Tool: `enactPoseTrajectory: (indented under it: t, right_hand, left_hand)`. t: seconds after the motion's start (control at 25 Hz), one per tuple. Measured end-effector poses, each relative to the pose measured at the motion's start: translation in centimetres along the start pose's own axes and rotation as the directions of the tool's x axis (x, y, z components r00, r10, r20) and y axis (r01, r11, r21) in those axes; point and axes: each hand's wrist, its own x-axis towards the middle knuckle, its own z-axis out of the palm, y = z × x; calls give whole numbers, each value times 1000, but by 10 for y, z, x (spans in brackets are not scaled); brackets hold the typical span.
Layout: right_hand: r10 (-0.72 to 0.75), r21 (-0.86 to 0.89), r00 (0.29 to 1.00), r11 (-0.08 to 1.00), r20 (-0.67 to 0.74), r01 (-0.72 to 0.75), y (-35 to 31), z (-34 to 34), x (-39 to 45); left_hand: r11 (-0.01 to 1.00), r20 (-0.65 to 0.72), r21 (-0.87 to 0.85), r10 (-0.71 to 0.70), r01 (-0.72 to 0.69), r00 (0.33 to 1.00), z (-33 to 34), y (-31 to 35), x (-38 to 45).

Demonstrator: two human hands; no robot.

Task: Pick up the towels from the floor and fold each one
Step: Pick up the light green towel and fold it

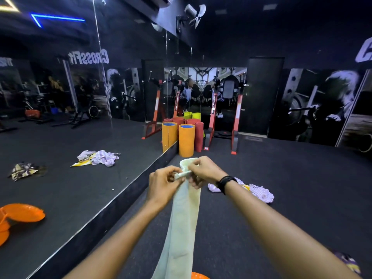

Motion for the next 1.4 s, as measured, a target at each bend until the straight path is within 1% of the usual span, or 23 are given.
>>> enactPoseTrajectory:
  t: [0.08, 0.12, 0.16, 0.24, 0.28, 0.32, 0.4, 0.48, 0.56, 0.64, 0.76, 0.8, 0.84, 0.92, 0.96, 1.0, 1.04, 1.08, 1.12, 1.2, 1.28, 1.32, 1.4]
  right_hand:
    - [-34, -248, 995, 967, 88, 55, 6, -15, -4]
    - [-50, -385, 993, 919, 106, 88, 14, -24, -1]
    - [-75, -469, 989, 874, 126, 126, 25, -34, 5]
    - [-190, -487, 966, 836, 175, 252, 43, -49, 13]
    - [-241, -432, 956, 853, 169, 291, 48, -53, 15]
    - [-287, -319, 948, 893, 135, 316, 48, -54, 13]
    - [-339, -24, 939, 940, 49, 341, 40, -52, 11]
    - [-350, 210, 937, 917, 21, 338, 34, -49, 12]
    - [-338, 306, 941, 898, 23, 315, 34, -47, 14]
    - [-308, 319, 948, 909, 78, 269, 36, -49, 14]
    - [-234, 232, 952, 955, 200, 186, 39, -49, 3]
    - [-228, 208, 947, 961, 228, 181, 37, -52, 1]
    - [-230, 224, 945, 958, 231, 178, 31, -57, 1]
    - [-271, 420, 954, 886, 130, 195, 17, -69, 8]
    - [-282, 512, 955, 836, 96, 196, 11, -74, 13]
    - [-278, 505, 952, 844, 126, 179, 9, -74, 13]
    - [-247, 393, 946, 907, 211, 149, 12, -69, 10]
    - [-183, 275, 940, 956, 289, 101, 24, -59, 7]
    - [-130, 216, 936, 975, 327, 60, 42, -47, 7]
    - [-53, 228, 946, 973, 320, -23, 68, -32, 2]
    - [-15, 293, 957, 953, 291, -74, 73, -31, 1]
    - [-15, 339, 961, 937, 276, -83, 70, -36, 4]
    - [-69, 479, 970, 876, 232, -53, 54, -51, 10]
  left_hand:
    - [999, -30, -29, -47, 46, 998, -16, -9, 13]
    - [996, -38, -58, -75, 73, 996, -26, -15, 19]
    - [990, -39, -91, -108, 105, 993, -37, -22, 24]
    - [974, -27, -165, -162, 156, 986, -55, -33, 32]
    - [962, -22, -208, -184, 176, 983, -60, -35, 33]
    - [945, -26, -260, -214, 201, 976, -63, -32, 34]
    - [878, -36, -407, -293, 253, 956, -68, -29, 38]
    - [812, -34, -519, -331, 266, 943, -74, -29, 41]
    - [782, -28, -567, -333, 259, 943, -79, -32, 40]
    - [789, 11, -537, -347, 298, 938, -82, -36, 38]
    - [794, 192, -402, -413, 455, 890, -85, -40, 34]
    - [808, 221, -357, -415, 469, 883, -85, -40, 36]
    - [819, 200, -357, -403, 450, 893, -84, -36, 40]
    - [812, 74, -492, -322, 315, 944, -82, -27, 49]
    - [807, 61, -531, -268, 259, 961, -80, -25, 54]
    - [825, 140, -499, -225, 265, 964, -78, -22, 55]
    - [866, 287, -379, -227, 328, 931, -74, -24, 51]
    - [886, 416, -240, -274, 396, 867, -71, -31, 43]
    - [888, 491, -121, -335, 444, 804, -70, -42, 35]
    - [827, 539, -36, -456, 561, 708, -68, -57, 25]
    - [763, 549, -60, -514, 644, 659, -65, -56, 25]
    - [736, 536, -117, -519, 667, 666, -63, -52, 29]
    - [680, 483, -332, -473, 654, 737, -59, -42, 42]
